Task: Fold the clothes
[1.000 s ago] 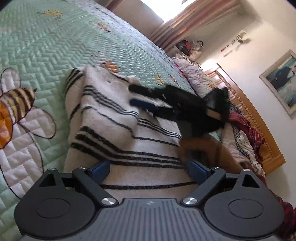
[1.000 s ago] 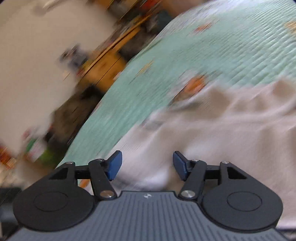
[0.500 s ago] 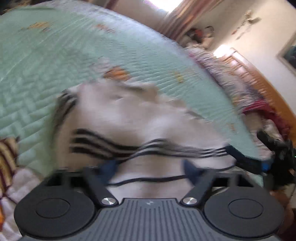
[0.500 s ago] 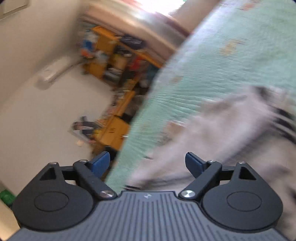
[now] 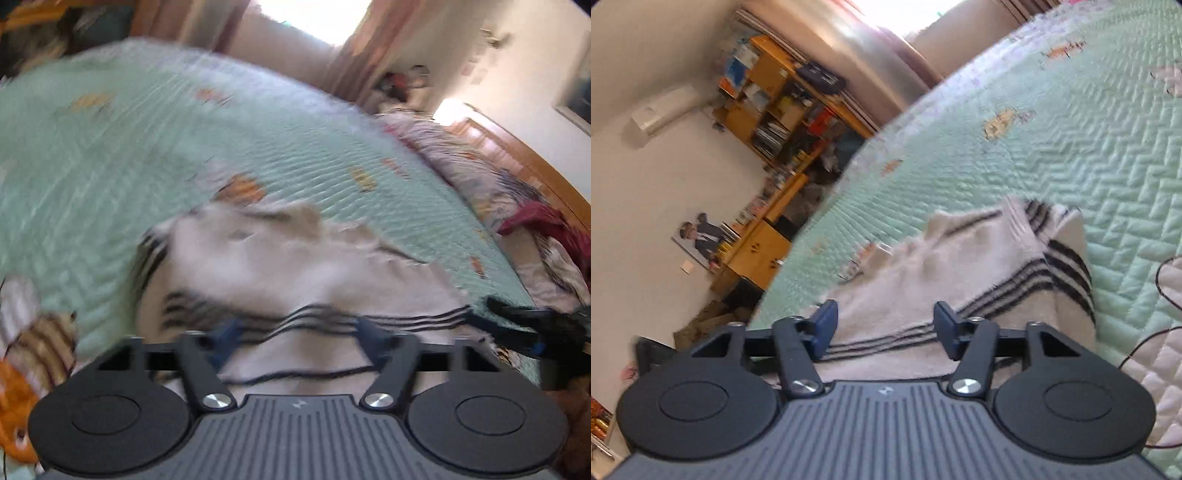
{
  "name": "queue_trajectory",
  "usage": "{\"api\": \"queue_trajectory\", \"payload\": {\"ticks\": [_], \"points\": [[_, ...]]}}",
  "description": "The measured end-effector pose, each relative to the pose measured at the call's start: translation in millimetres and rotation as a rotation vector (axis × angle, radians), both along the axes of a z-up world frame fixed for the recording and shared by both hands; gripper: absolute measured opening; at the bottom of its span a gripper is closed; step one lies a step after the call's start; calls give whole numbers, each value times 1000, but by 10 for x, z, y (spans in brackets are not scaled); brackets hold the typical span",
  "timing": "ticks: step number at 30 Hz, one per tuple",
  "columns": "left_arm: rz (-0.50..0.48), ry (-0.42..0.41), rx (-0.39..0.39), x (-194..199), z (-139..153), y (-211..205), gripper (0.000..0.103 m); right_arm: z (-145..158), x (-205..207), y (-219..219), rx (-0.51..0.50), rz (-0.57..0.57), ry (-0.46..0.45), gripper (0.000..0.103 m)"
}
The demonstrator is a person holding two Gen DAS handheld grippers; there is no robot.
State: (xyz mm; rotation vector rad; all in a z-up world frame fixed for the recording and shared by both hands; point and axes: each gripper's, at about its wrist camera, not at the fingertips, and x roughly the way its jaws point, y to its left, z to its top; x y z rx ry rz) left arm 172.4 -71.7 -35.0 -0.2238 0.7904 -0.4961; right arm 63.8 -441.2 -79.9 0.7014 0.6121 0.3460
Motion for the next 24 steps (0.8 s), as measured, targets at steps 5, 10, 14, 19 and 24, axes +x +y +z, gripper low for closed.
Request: {"api": "queue_trajectory", "payload": {"ticks": [5,10,14,19,24], "points": [[-6,53,186,269,-222,-78,66,-263,-87,-160,-72,-93,71,6],[-37,17,261,273,-208,-153,67,-53,-222,-62,-173,-80,37,18],[-34,-15,320,247,-207,-238,72,235,-228,273,-283,5,-66,37],[-16,-31,332,249,-217,-280,76,99,38,366,-313,38,-9,51],[-15,-36,330,247,-240,-274,78,-98,-61,30,-174,-50,40,38]]}}
